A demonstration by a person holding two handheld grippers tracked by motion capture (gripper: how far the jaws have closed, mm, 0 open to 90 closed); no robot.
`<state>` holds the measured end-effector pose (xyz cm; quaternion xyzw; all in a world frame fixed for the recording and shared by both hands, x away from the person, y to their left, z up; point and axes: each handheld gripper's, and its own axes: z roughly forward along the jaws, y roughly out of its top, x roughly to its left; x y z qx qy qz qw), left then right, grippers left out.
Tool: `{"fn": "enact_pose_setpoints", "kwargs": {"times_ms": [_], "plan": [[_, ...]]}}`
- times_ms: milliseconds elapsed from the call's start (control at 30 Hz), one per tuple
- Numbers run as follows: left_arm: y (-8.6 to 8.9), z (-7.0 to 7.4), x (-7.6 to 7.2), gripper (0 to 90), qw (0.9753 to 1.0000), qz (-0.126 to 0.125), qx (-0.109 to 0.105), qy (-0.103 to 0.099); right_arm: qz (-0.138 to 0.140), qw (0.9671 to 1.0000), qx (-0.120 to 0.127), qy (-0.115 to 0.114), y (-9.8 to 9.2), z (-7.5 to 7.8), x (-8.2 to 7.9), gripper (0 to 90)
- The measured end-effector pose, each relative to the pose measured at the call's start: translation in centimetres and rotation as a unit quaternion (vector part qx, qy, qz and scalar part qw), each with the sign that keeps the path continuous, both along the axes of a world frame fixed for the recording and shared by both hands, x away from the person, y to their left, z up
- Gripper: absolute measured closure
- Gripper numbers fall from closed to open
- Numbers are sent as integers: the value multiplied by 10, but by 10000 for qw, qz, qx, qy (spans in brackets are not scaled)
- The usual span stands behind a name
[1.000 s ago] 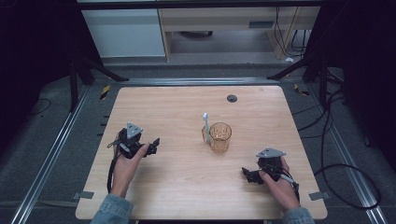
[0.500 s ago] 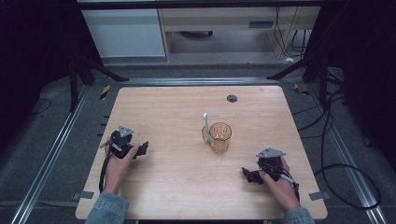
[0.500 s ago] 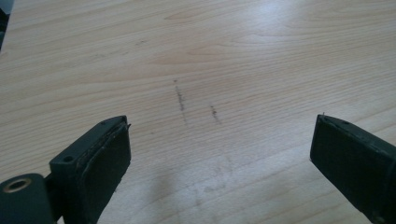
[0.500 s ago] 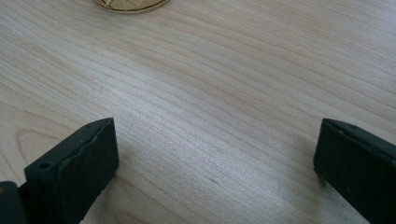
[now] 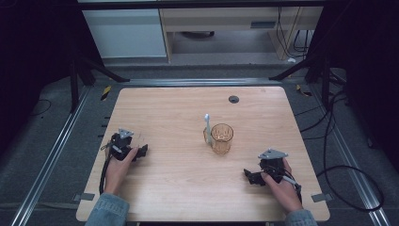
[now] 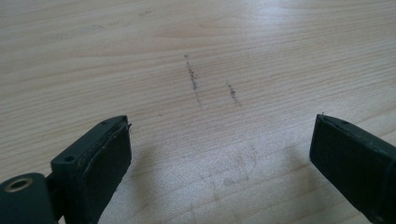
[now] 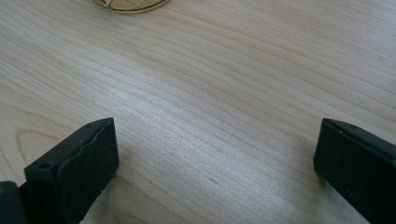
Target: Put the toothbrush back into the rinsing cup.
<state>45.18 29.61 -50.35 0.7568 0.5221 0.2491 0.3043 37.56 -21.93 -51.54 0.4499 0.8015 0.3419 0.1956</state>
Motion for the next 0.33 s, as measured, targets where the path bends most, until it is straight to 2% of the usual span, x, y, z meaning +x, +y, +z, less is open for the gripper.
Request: {"fn": "enact_pose_setpoints", "kwargs": {"times_ms": [33, 100, 333], "plan": [[0, -2, 1, 48, 10000, 19, 2, 58, 1, 10000, 0, -1, 0, 0, 0, 4], [1, -4, 3, 33, 9998, 32, -143, 121, -4, 10000, 7, -1, 0, 0, 0, 4], [2, -5, 4, 0, 9998, 66, -146, 123, 13, 10000, -4, -10, 0, 0, 0, 4]]}}
